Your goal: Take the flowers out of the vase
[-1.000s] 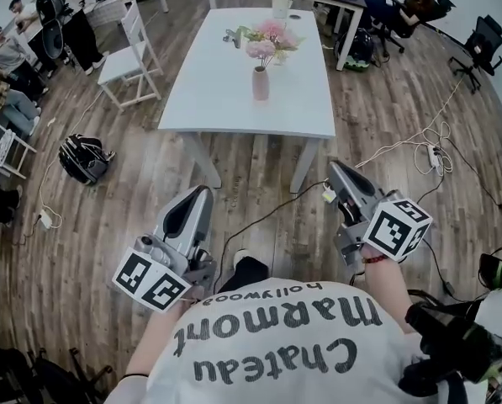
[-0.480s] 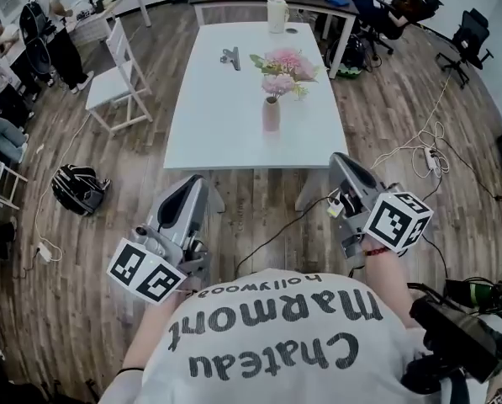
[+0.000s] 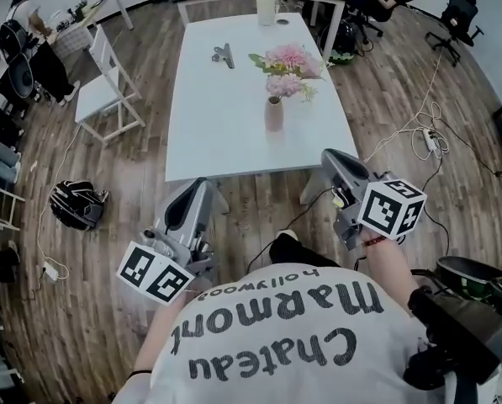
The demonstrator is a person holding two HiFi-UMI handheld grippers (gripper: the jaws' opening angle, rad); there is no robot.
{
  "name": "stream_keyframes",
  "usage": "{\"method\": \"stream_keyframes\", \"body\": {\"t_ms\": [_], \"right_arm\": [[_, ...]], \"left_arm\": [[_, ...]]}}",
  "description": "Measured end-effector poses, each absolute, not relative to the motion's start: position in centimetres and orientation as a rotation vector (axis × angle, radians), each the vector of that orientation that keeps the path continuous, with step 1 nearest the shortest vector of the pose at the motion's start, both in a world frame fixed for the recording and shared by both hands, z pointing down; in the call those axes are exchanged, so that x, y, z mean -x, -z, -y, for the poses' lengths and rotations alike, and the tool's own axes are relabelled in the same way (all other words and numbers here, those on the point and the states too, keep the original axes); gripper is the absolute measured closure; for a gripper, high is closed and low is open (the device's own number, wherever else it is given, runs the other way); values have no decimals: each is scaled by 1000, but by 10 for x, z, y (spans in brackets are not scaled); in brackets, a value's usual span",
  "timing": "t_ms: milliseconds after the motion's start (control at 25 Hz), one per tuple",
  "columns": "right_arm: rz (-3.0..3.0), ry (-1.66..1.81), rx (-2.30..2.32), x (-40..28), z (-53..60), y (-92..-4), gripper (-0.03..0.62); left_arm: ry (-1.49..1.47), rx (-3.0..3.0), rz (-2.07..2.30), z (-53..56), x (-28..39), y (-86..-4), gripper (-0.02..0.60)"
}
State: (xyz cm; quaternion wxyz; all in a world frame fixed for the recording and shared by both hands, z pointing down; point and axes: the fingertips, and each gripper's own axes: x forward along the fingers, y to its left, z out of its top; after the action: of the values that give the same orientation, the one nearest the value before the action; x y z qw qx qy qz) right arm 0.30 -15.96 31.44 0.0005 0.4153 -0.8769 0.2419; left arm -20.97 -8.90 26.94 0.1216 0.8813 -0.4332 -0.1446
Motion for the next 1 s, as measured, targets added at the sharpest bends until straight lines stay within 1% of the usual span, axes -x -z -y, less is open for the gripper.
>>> {"method": "stream_keyframes", "body": {"t_ms": [360,520,880,920,960,1000], "right_arm": [[2747,-819,-1278,14,201,-339,579],[2751,-840,-1282,17,235,-348,579],[2768,-757,-1287,19,301,-370,573],[2749,-736,-1294,17,306,-375,484],[2735,-715,-1287,16,310,-380,425],[2730,-698,-1269,17,315,-385,425]], "left_arm": [[369,-2521,1292,108,221,-294,577],[407,-2436,1327,136,232,-298,577],[332,-2425,1321,208,229,-307,577],[316,-2419,1314,214,226,-311,577],[303,-2411,1306,220,223,-315,577],[293,-2402,1300,227,221,-319,577]]}}
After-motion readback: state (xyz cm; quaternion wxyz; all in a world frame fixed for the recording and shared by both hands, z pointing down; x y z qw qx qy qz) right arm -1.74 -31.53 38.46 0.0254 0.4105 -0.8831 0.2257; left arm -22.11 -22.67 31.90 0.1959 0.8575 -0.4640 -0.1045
